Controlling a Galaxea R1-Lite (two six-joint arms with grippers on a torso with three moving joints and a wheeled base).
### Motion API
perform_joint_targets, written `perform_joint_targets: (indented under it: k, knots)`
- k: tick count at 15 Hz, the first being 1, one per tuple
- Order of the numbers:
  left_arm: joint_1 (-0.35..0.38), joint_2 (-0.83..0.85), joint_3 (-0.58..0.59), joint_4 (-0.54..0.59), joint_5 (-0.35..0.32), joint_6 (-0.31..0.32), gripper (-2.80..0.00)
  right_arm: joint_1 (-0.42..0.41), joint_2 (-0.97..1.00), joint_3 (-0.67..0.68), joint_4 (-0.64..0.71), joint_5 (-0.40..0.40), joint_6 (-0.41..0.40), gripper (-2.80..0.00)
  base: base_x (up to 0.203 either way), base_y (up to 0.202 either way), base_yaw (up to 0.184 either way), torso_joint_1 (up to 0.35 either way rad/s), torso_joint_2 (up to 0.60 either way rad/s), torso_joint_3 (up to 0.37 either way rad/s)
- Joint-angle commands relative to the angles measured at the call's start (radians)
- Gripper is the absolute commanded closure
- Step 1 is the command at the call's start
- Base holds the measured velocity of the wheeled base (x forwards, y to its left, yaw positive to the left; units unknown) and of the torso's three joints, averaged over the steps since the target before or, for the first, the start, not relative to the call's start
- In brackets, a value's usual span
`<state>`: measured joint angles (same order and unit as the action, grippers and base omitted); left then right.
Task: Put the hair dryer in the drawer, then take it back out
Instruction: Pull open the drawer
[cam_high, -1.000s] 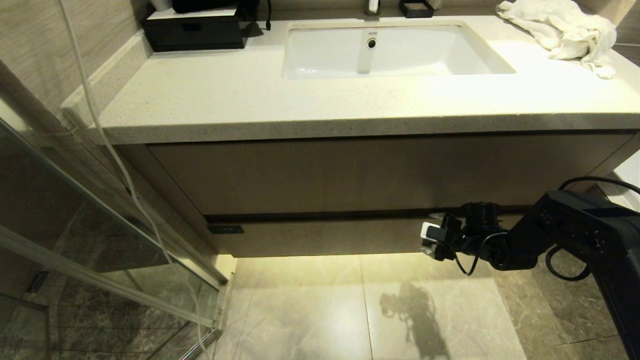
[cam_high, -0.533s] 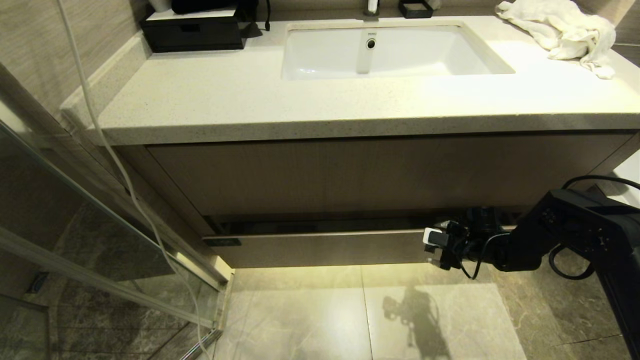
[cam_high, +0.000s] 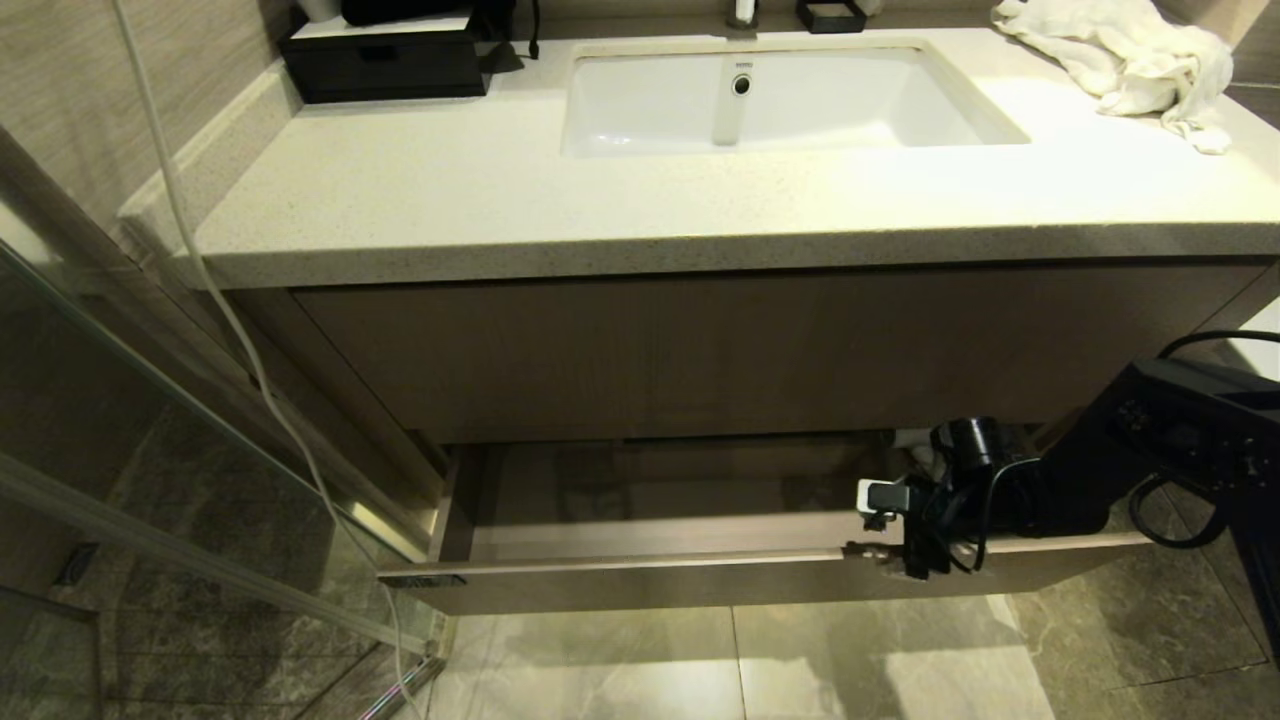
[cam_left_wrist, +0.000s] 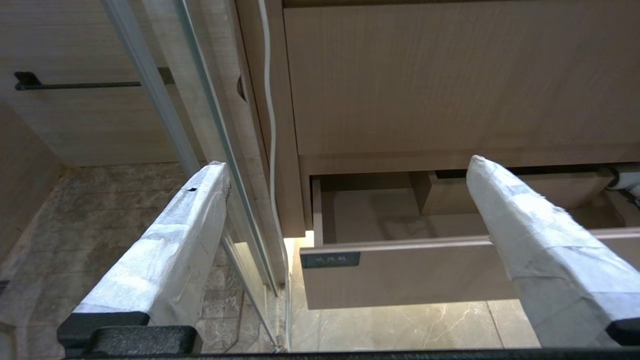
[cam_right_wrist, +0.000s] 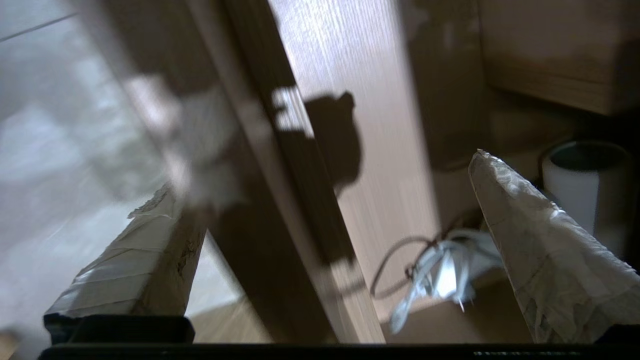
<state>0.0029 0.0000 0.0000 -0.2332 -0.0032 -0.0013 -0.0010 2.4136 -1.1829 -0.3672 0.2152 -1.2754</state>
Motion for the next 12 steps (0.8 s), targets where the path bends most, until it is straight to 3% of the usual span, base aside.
perform_joint_targets:
  k: [1, 3, 6, 9, 12]
  knots:
    - [0.000, 0.000, 0.040, -0.002, 0.000, 0.000, -2.80, -0.018, -0.189, 0.123, 0.030, 0.002, -0.026, -2.80, 0.000, 0.000, 0.000, 0.000, 0.00, 0.000]
    - [0.000, 0.000, 0.040, -0.002, 0.000, 0.000, -2.80, -0.032, -0.327, 0.273, 0.052, 0.000, -0.053, -2.80, 0.000, 0.000, 0.000, 0.000, 0.00, 0.000]
    - [0.000, 0.000, 0.040, -0.002, 0.000, 0.000, -2.80, -0.039, -0.497, 0.383, 0.125, -0.017, -0.070, -2.80, 0.000, 0.000, 0.000, 0.000, 0.00, 0.000]
    - [0.000, 0.000, 0.040, -0.002, 0.000, 0.000, -2.80, -0.040, -0.600, 0.443, 0.210, -0.080, -0.066, -2.80, 0.000, 0.000, 0.000, 0.000, 0.00, 0.000]
    - [0.000, 0.000, 0.040, -0.002, 0.000, 0.000, -2.80, -0.042, -0.611, 0.422, 0.215, -0.116, -0.041, -2.80, 0.000, 0.000, 0.000, 0.000, 0.00, 0.000]
